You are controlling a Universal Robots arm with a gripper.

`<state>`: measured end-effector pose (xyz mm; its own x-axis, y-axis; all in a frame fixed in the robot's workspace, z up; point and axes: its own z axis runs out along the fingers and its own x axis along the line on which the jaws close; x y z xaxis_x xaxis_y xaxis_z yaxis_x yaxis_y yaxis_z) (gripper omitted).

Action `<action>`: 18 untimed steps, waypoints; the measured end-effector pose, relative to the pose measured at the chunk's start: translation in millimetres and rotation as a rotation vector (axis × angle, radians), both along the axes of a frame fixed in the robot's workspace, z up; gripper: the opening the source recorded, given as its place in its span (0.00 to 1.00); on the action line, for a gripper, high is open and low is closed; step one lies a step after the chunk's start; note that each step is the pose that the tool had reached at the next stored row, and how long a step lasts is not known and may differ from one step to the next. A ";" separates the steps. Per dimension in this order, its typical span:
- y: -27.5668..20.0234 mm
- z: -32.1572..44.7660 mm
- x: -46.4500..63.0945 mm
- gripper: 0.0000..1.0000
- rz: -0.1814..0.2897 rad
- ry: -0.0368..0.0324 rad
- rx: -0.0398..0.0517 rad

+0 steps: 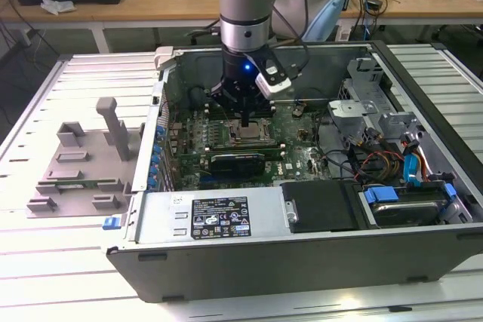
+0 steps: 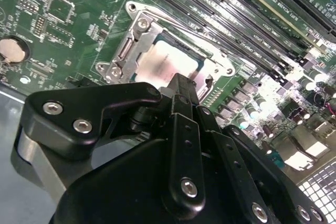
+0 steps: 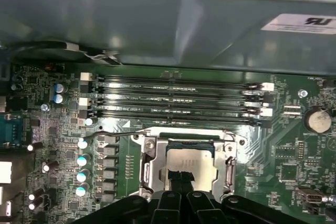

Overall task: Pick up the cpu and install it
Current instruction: 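Close the cpu cover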

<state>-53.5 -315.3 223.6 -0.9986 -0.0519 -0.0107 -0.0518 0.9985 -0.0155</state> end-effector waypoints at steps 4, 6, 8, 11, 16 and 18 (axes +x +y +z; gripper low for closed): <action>-1.4 -4.7 -4.9 0.11 0.000 -0.0004 0.0000; -1.4 -6.7 -7.8 0.11 0.000 -0.0009 -0.0002; -1.4 -9.8 -12.2 0.11 0.000 -0.0023 0.0001; -1.4 -14.7 -14.7 0.11 0.000 -0.0035 -0.0002; -1.4 -18.5 -19.0 0.11 0.000 -0.0061 -0.0001; -1.5 -19.2 -19.6 0.11 0.000 -0.0063 -0.0002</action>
<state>-73.1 -316.8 204.4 -0.9985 -0.0521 -0.0170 -0.0518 0.9985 -0.0160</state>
